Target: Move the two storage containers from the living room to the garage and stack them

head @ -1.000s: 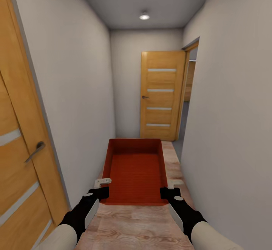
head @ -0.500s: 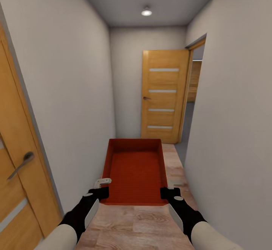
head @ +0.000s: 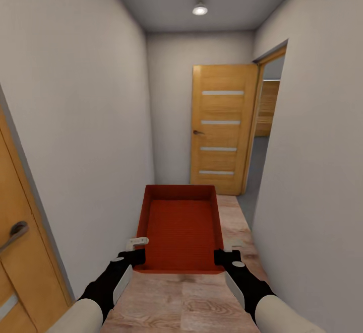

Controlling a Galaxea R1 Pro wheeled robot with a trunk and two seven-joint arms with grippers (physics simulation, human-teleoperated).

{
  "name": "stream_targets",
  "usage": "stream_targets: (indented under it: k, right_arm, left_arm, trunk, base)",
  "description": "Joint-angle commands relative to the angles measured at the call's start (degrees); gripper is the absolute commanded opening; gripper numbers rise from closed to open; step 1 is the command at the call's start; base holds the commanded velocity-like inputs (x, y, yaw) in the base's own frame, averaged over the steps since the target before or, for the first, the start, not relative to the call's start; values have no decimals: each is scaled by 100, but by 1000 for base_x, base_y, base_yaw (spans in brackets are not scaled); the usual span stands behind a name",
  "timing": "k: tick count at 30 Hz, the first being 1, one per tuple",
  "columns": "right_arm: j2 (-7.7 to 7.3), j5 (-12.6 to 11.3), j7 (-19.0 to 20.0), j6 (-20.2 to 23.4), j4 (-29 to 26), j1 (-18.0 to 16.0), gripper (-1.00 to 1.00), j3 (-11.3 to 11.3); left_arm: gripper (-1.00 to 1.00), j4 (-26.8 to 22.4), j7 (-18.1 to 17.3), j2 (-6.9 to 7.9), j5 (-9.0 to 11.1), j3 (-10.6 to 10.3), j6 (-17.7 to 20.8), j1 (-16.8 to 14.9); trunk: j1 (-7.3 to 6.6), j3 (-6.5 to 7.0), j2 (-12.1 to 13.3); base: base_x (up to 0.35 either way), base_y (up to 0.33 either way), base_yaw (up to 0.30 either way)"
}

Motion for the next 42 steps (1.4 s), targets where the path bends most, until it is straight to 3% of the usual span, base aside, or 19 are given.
stream_targets:
  k: [1, 10, 25, 42]
  right_arm:
    - [-50, -39, -58, 21, -18, -3, -100, -74]
    - [-52, -39, -58, 23, -21, -3, -100, -74]
    - [-53, -39, -58, 27, -20, -4, -100, -74]
    - [-53, -39, -58, 23, -17, -6, -100, -74]
  left_arm:
    - [-100, -18, 72, 157, 22, 137, 34, 0]
    - [-100, -18, 72, 158, 22, 137, 32, 0]
    - [-100, -18, 72, 158, 22, 137, 28, 0]
    - [-100, -18, 72, 158, 22, 137, 26, 0]
  trunk:
    - [5, -2, -4]
    - [5, -2, -4]
    - [5, -2, -4]
    - [5, -2, -4]
  base:
    - [322, 75, 0]
    - [322, 46, -21]
    - [322, 1, -210]
    - [322, 0, -10]
